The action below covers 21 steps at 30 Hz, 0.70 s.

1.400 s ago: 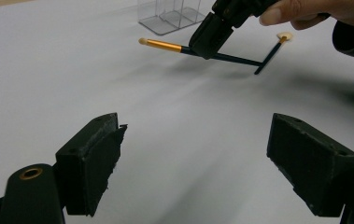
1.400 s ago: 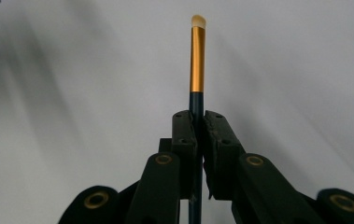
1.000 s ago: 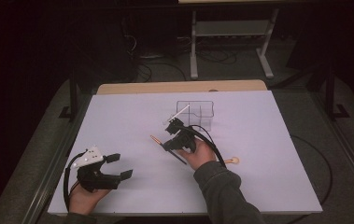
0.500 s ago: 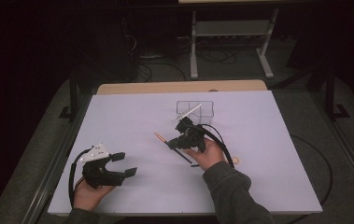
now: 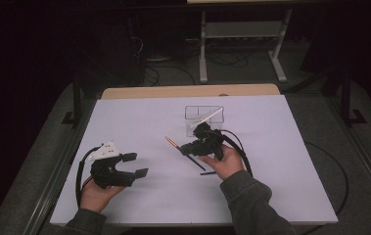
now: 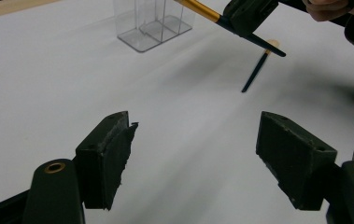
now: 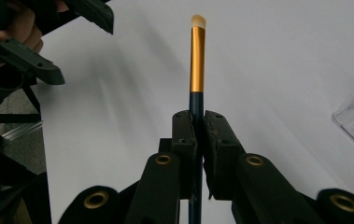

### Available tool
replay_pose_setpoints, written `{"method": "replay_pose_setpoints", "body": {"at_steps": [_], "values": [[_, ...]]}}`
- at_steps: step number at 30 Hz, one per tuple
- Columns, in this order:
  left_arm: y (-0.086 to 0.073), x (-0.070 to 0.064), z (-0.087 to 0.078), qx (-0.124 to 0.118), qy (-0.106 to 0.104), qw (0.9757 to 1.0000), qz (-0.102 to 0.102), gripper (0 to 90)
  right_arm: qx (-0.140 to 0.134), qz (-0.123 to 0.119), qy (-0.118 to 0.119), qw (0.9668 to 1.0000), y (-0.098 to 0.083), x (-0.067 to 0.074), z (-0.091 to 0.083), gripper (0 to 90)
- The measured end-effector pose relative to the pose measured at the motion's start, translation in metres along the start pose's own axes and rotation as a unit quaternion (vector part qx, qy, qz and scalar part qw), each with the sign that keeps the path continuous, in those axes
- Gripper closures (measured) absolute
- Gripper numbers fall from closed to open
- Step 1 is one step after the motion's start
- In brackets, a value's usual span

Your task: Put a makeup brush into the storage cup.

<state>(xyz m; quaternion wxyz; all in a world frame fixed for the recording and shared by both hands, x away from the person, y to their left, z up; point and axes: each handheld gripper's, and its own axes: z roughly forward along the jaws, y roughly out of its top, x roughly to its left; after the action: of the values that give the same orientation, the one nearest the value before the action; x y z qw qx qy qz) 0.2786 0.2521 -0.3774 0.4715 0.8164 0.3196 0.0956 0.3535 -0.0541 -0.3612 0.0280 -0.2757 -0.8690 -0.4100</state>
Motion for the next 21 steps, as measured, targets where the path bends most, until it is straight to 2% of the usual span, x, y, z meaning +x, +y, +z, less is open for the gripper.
{"method": "replay_pose_setpoints", "body": {"at_steps": [7,13,21], "values": [[0.021,-0.005,0.007,0.008,-0.015,0.9997,0.017,29.6,-0.024,-0.023,0.012,0.9994,-0.003,0.005,-0.014,82.6],[0.037,-0.009,0.011,0.011,-0.024,0.9993,0.028,31.7,-0.029,-0.039,0.017,0.9987,-0.006,0.009,-0.018,82.5],[0.055,-0.009,0.015,0.013,-0.048,0.9982,0.035,34.8,-0.038,-0.051,0.027,0.9976,-0.01,0.017,-0.023,82.5]]}}
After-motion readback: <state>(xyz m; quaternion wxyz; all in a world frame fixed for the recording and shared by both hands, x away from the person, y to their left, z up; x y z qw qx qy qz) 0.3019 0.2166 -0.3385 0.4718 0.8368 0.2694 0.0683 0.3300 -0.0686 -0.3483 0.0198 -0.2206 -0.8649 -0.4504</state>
